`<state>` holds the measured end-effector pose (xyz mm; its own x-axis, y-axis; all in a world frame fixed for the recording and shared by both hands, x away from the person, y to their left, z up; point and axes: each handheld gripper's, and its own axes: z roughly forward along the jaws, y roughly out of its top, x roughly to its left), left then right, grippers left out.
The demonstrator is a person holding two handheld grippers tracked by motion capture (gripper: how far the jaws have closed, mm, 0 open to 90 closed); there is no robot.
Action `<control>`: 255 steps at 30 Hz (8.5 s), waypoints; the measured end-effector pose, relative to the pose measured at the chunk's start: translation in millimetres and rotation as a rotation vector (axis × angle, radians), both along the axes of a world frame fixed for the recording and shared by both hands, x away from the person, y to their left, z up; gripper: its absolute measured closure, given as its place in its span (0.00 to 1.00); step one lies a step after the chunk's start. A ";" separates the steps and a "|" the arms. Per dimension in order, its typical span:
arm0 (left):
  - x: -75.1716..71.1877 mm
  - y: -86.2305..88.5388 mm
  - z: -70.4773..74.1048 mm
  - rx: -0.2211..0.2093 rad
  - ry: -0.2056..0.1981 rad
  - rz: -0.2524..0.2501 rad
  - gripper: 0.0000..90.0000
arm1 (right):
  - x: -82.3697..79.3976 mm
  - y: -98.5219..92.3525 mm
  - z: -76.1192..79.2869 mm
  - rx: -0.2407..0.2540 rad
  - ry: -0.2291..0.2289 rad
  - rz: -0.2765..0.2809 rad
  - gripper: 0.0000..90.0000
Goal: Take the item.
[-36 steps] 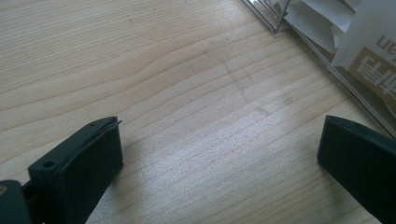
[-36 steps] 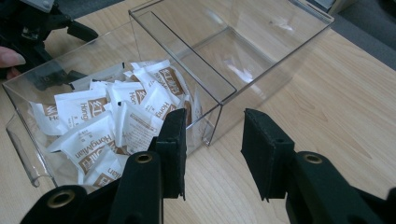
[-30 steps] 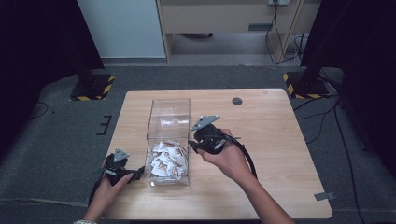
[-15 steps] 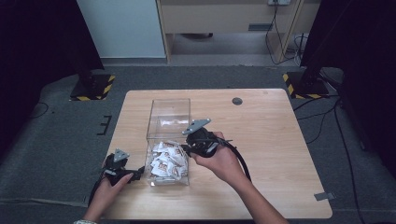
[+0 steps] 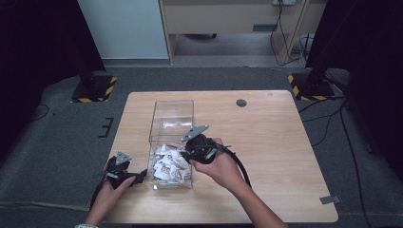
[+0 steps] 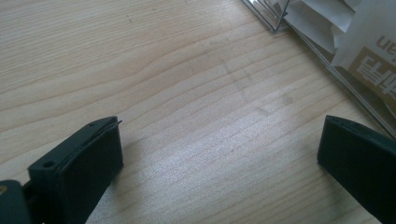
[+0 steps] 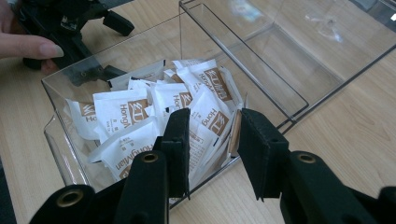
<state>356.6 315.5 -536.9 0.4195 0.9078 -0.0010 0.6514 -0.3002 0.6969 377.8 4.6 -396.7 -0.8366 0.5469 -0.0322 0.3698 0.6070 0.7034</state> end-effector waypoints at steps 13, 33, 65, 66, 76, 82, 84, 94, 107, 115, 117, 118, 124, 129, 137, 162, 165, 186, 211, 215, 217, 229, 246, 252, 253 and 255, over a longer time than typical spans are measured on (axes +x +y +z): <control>0.0 0.0 0.0 0.000 0.000 0.000 0.00 | -2.3 10.7 -10.7 -0.005 0.015 0.016 0.71; 0.0 0.0 0.0 0.000 0.000 0.000 0.00 | -3.5 27.3 -26.1 -0.017 0.036 0.042 0.74; 0.2 -0.3 0.0 0.000 0.000 -0.002 0.00 | -1.9 37.7 -44.4 -0.069 0.061 0.051 0.81; 0.2 -0.3 0.0 0.000 0.000 -0.002 0.00 | -1.9 37.7 -44.4 -0.069 0.061 0.051 0.81; 0.2 -0.3 0.0 0.000 0.000 -0.002 0.00 | -1.6 38.5 -50.2 -0.097 0.072 0.062 0.94; 0.2 -0.3 0.0 0.000 0.000 -0.002 0.00 | -1.5 36.6 -47.1 -0.079 0.064 0.064 0.99; 0.2 -0.3 0.0 0.000 0.000 -0.002 0.00 | -1.2 34.6 -45.4 -0.072 0.065 0.062 0.99; 0.2 -0.3 0.0 0.000 0.000 -0.002 0.00 | -0.3 22.7 -31.3 0.012 0.044 0.041 0.99; 0.2 -0.3 0.0 0.000 0.000 -0.002 0.00 | -0.5 17.6 -15.3 0.068 0.026 0.038 0.99; 0.2 -0.3 0.0 0.000 0.000 -0.002 0.00 | -0.4 16.3 -9.5 0.083 0.019 0.038 1.00; 0.2 -0.3 0.0 0.000 0.000 -0.002 0.00 | 0.1 15.8 -8.3 0.084 0.017 0.035 0.99; 0.2 -0.3 0.0 0.000 0.000 -0.002 0.00 | 0.3 15.4 -7.3 0.084 0.015 0.035 1.00; 0.2 -0.3 0.0 0.000 0.000 -0.002 0.00 | 0.9 12.8 -0.9 0.086 0.007 0.031 1.00; 0.2 -0.3 0.0 0.000 0.000 -0.002 0.00 | 1.9 9.9 3.6 0.094 -0.002 0.026 1.00; 0.2 -0.3 0.0 0.000 0.000 -0.002 0.00 | 1.9 6.1 10.3 0.120 -0.015 0.016 1.00; 0.2 -0.3 0.0 0.000 0.000 -0.002 0.00 | 9.8 -28.2 36.5 0.158 -0.062 -0.055 1.00; 0.2 -0.3 0.0 0.000 0.000 -0.002 0.00 | 11.4 -35.8 37.6 0.153 -0.066 -0.071 1.00; 0.2 -0.3 0.0 0.000 0.000 -0.002 0.00 | 25.4 -85.7 26.9 0.130 -0.074 -0.180 1.00; 0.1 -0.4 0.0 0.000 -0.001 -0.002 0.00 | 40.8 -120.9 6.6 0.102 -0.049 -0.277 0.99; 0.1 -0.4 0.0 0.000 -0.001 -0.002 0.00 | 42.0 -126.0 4.4 0.096 -0.046 -0.292 0.99; 0.1 -0.4 0.0 0.000 -0.001 -0.002 0.00 | 42.6 -128.1 2.9 0.096 -0.044 -0.297 0.99; 0.1 -0.4 0.0 0.000 -0.001 -0.002 0.00 | 49.4 -139.8 -9.7 0.088 -0.034 -0.332 0.99; 0.1 -0.4 0.0 0.000 -0.001 -0.002 0.00 | 67.9 -150.4 -34.3 0.089 -0.002 -0.390 0.98; 0.1 -0.4 0.0 0.000 -0.001 -0.002 0.00 | 76.0 -151.7 -43.7 0.082 0.013 -0.407 0.98; 0.1 -0.4 0.0 0.000 -0.001 -0.002 0.00 | 77.0 -151.7 -45.2 0.080 0.015 -0.408 0.98; 0.1 -0.3 0.0 0.001 0.000 -0.003 0.00 | 78.8 -151.9 -48.7 0.076 0.018 -0.414 0.98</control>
<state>356.7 315.2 -536.9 0.4220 0.9066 0.0000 0.6504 -0.3027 0.6967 456.6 -147.3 -445.4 -0.5454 0.8375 0.0338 0.5842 0.3509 0.7319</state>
